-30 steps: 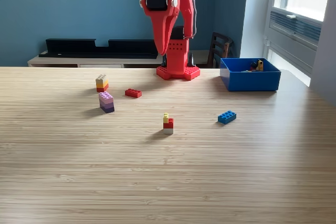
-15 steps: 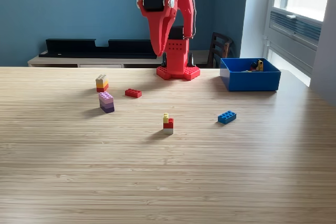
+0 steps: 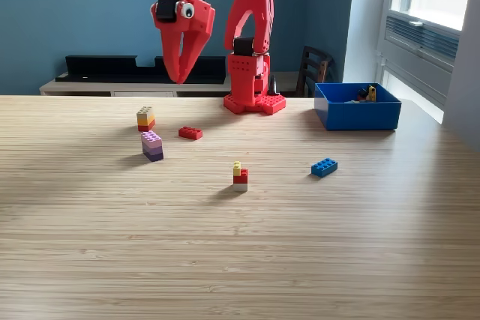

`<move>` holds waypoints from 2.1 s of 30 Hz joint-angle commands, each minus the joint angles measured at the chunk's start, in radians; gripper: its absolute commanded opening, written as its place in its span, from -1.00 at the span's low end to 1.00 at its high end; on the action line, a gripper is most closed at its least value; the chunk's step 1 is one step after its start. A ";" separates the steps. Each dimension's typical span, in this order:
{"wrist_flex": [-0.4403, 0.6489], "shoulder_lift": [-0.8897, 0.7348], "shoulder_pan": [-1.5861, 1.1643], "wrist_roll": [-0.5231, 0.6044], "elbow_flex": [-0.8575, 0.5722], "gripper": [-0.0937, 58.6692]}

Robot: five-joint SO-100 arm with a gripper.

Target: Grasp a lego block and put it in the bin.

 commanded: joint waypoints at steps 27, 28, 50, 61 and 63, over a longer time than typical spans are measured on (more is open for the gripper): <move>-0.166 -0.227 0.123 0.077 0.063 -0.31; -0.164 -0.245 0.121 0.081 0.052 -0.28; -0.163 -0.494 0.120 0.120 -0.135 -0.34; -0.158 -0.629 0.118 0.141 -0.236 -0.42; -0.150 -0.649 0.118 0.147 -0.258 -0.45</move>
